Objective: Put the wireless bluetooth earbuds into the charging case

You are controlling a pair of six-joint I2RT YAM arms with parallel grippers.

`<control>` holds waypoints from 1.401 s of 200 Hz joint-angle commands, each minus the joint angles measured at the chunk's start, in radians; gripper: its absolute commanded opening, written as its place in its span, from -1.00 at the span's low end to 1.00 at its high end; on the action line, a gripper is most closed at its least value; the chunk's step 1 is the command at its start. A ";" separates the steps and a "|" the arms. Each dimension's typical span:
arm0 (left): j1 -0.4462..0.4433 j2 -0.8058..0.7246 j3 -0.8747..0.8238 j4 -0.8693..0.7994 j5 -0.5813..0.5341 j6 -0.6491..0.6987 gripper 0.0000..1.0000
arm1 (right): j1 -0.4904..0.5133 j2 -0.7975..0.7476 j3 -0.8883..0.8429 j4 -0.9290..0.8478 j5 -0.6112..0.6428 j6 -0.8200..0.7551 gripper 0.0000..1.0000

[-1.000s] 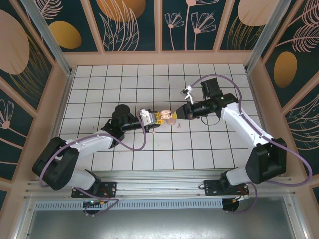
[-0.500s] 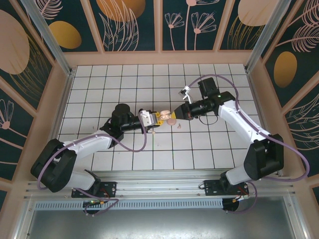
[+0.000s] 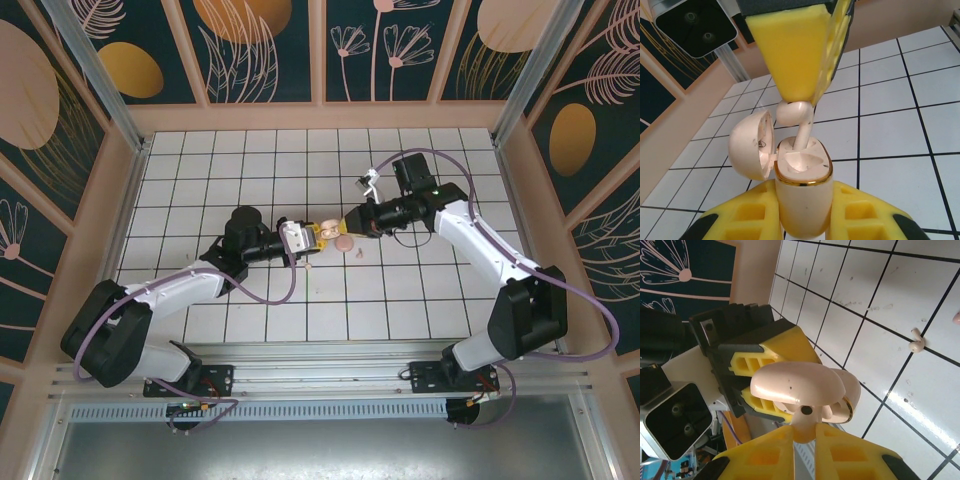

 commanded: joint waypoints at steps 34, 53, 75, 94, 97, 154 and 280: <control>-0.014 -0.032 0.032 0.032 0.049 0.013 -0.75 | 0.010 -0.022 -0.003 0.082 0.063 0.065 -0.71; -0.014 -0.036 0.029 0.042 0.046 -0.001 -0.75 | 0.009 -0.034 -0.007 0.083 0.078 0.058 -0.73; -0.015 -0.037 0.018 0.069 0.051 -0.027 -0.74 | 0.011 -0.059 -0.020 0.087 0.105 0.034 -0.75; -0.014 -0.034 0.014 0.087 0.056 -0.053 -0.75 | 0.011 -0.082 -0.037 0.103 0.111 0.031 -0.75; -0.014 -0.034 0.013 0.090 0.057 -0.057 -0.75 | 0.012 -0.084 -0.041 0.106 0.113 0.031 -0.75; -0.014 -0.032 0.011 0.134 0.060 -0.105 -0.75 | 0.026 -0.104 -0.059 0.152 0.117 0.047 -0.59; -0.013 -0.008 0.011 0.165 0.071 -0.188 -0.75 | 0.030 -0.223 -0.021 0.141 0.225 -0.026 -0.50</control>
